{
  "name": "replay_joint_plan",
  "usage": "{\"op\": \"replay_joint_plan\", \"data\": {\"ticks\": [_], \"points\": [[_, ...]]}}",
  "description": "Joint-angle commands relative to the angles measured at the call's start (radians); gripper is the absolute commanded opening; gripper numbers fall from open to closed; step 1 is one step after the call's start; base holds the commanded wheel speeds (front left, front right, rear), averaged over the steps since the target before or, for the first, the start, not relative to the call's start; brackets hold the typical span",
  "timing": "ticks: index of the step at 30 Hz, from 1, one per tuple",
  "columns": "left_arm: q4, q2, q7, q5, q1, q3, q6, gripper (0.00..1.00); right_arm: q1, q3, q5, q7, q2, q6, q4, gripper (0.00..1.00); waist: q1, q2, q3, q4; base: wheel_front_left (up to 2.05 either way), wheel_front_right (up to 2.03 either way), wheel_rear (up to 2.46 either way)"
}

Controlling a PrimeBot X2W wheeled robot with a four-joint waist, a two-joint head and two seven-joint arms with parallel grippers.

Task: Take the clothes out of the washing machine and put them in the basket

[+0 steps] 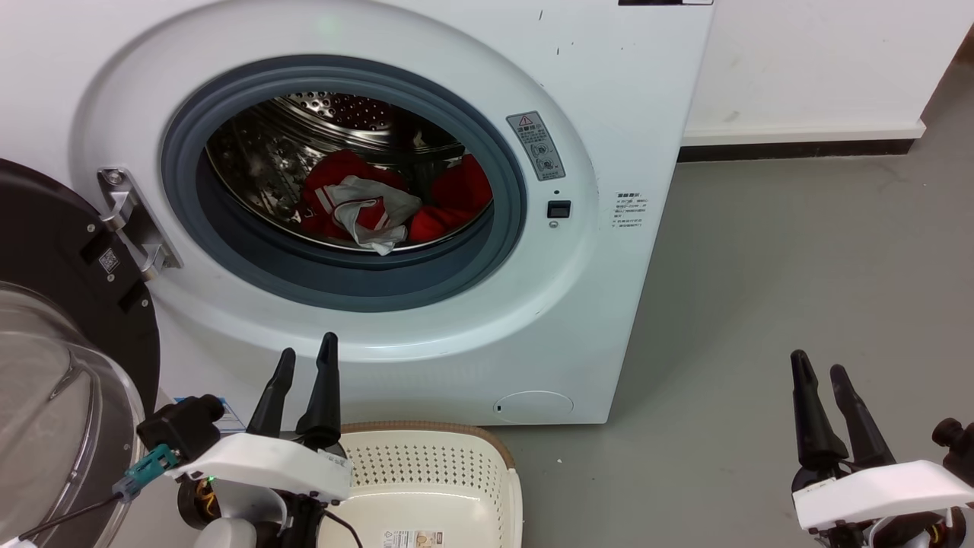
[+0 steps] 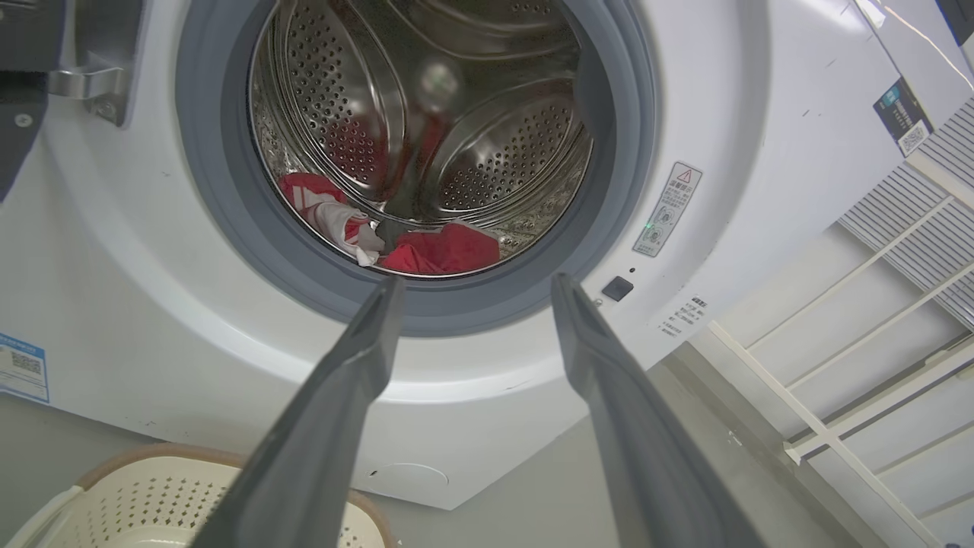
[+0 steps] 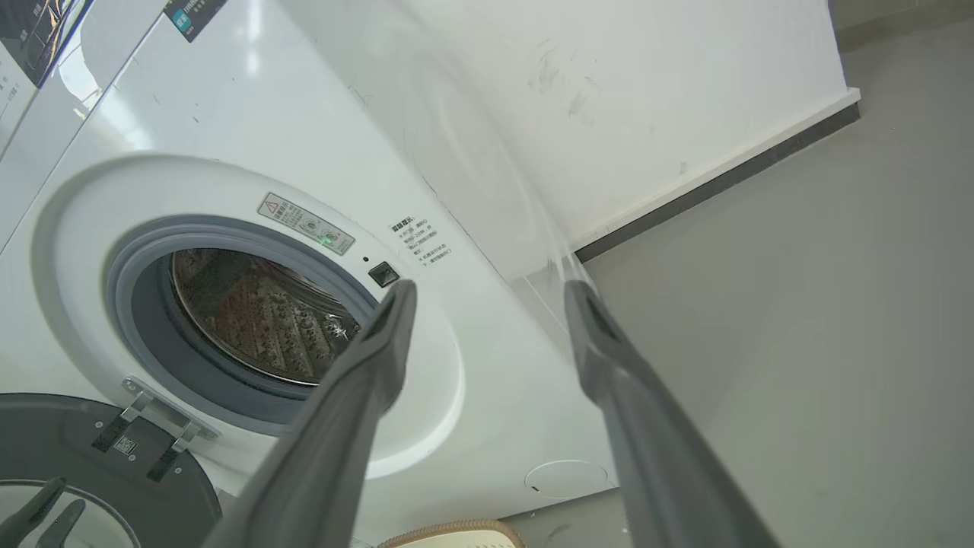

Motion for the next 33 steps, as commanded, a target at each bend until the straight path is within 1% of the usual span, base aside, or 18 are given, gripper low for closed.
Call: {"op": "replay_joint_plan", "data": {"ticks": [1, 12, 33], "points": [[-0.007, 0.009, -0.010, 0.034, -0.027, -0.008, -0.001, 1.00, -0.002, -0.001, -0.031, -0.007, -0.003, 0.000, -0.019, 1.00, 0.0000, 0.0000, 0.000, 0.000, 0.00, 0.00, 0.00], [0.027, 0.020, -0.042, 0.170, -0.037, -0.032, 0.018, 1.00, 0.011, 0.005, -0.170, -0.015, -0.003, 0.000, -0.034, 1.00, 0.0000, 0.0000, -0.001, 0.001, 0.00, 0.00, 0.00], [0.054, 0.042, -0.093, 0.382, -0.048, -0.061, 0.064, 1.00, 0.036, -0.003, -0.379, -0.046, -0.003, 0.000, -0.058, 1.00, 0.0000, 0.0000, -0.001, 0.006, 0.00, 0.00, 0.00]]}}
